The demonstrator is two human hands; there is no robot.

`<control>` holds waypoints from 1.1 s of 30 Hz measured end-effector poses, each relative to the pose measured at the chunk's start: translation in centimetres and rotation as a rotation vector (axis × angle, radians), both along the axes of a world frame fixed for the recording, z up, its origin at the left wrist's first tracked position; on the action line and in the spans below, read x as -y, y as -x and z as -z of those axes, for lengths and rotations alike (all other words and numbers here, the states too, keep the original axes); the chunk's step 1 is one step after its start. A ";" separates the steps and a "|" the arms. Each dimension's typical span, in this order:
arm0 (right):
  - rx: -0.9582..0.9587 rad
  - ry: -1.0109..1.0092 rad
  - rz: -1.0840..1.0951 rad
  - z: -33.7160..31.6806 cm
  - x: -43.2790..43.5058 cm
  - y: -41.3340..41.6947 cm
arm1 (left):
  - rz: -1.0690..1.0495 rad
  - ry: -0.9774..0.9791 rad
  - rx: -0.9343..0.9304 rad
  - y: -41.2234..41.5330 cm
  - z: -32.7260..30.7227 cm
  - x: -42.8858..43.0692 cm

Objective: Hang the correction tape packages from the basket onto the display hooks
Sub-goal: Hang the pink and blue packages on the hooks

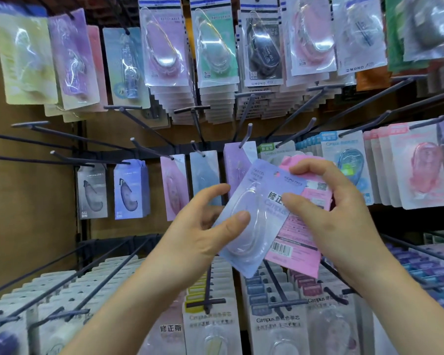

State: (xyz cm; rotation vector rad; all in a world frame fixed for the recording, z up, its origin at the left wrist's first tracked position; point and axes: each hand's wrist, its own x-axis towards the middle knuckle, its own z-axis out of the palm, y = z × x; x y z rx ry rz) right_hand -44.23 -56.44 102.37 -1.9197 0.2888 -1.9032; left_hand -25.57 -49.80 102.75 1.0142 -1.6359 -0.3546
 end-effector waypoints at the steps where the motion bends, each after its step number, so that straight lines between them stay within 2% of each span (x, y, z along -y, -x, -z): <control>1: -0.025 0.018 0.003 0.0 -0.2 0.0 | 0.031 -0.020 -0.020 0.3 -0.1 -0.1; 6: -0.114 0.055 0.018 0.3 -1.1 -0.3 | 0.102 -0.036 -0.084 1.4 -1.3 -0.3; 9: -0.057 0.001 -0.032 0.6 -1.3 -0.2 | 0.096 0.011 -0.091 1.6 -1.4 -0.4; 12: 0.020 -0.119 -0.103 0.6 -1.4 0.0 | 0.068 0.150 -0.157 1.1 -0.9 -0.5; 15: 0.091 -0.199 -0.111 0.9 -1.3 0.4 | -0.149 0.333 -0.035 -0.2 -0.3 -0.2; 17: 0.115 -0.216 -0.136 0.9 -1.4 0.7 | -0.308 0.361 0.079 -0.9 0.4 0.1; 20: 0.143 -0.267 -0.285 0.8 -1.9 0.2 | -0.332 0.286 0.108 -0.3 1.1 0.1; 23: 0.125 -0.332 -0.414 1.1 -2.2 -1.4 | -0.110 0.104 -0.055 0.7 0.7 -1.0; 25: 0.120 -0.341 -0.431 1.1 -2.3 -2.4 | 0.006 0.000 -0.069 0.6 0.6 -1.4; 28: 0.148 -0.373 -0.435 1.2 -2.4 -3.5 | -0.136 -0.083 0.063 0.0 0.8 -1.8; 30: 0.165 -0.399 -0.417 1.2 -2.5 -4.3 | -0.290 -0.055 0.159 0.0 0.8 -2.4; 33: 0.165 -0.452 -0.425 1.1 -3.0 -5.3 | -0.374 0.045 0.121 -0.3 0.3 -3.2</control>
